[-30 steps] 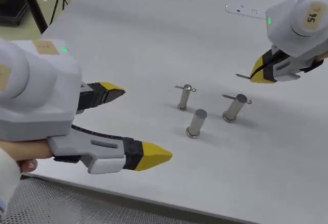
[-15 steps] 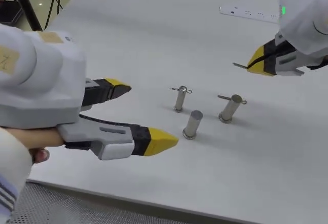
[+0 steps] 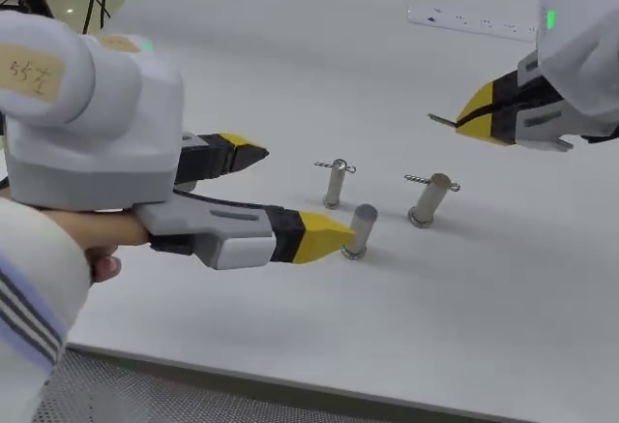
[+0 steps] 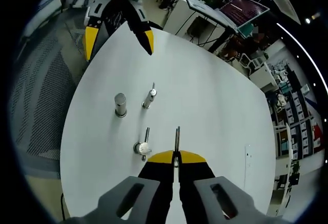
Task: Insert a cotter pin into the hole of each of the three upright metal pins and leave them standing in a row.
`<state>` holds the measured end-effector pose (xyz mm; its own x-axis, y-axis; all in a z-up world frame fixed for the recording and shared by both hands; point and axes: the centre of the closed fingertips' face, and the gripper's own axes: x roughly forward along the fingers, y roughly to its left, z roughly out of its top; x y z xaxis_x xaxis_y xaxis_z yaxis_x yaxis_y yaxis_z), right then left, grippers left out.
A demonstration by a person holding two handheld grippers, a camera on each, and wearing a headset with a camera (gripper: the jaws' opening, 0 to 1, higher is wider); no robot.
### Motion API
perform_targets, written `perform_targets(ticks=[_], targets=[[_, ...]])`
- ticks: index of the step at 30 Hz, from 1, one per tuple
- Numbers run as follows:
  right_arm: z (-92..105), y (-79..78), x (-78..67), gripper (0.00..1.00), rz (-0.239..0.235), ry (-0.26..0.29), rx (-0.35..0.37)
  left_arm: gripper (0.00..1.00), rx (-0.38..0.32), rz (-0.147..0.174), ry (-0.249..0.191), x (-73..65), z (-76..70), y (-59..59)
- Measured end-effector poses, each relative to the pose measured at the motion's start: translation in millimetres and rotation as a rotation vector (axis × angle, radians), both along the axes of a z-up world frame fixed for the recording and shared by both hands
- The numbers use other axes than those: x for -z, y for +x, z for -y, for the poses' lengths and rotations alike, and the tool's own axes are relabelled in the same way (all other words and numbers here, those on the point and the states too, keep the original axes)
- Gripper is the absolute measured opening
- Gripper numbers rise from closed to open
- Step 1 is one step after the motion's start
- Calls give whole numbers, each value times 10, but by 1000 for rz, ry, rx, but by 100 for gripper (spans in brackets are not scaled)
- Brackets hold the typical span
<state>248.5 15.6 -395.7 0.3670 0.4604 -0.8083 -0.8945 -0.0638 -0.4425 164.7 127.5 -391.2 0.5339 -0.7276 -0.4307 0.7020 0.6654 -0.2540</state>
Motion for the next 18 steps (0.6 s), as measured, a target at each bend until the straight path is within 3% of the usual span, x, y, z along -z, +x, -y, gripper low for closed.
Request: perform_targets(ticks=[8, 18], targets=[[-76, -139, -44, 0, 62, 16, -25, 62, 3, -13, -43, -34, 98, 105], [-187, -306, -118, 0, 84, 47, -40, 53, 26, -20, -86, -87, 280, 177]])
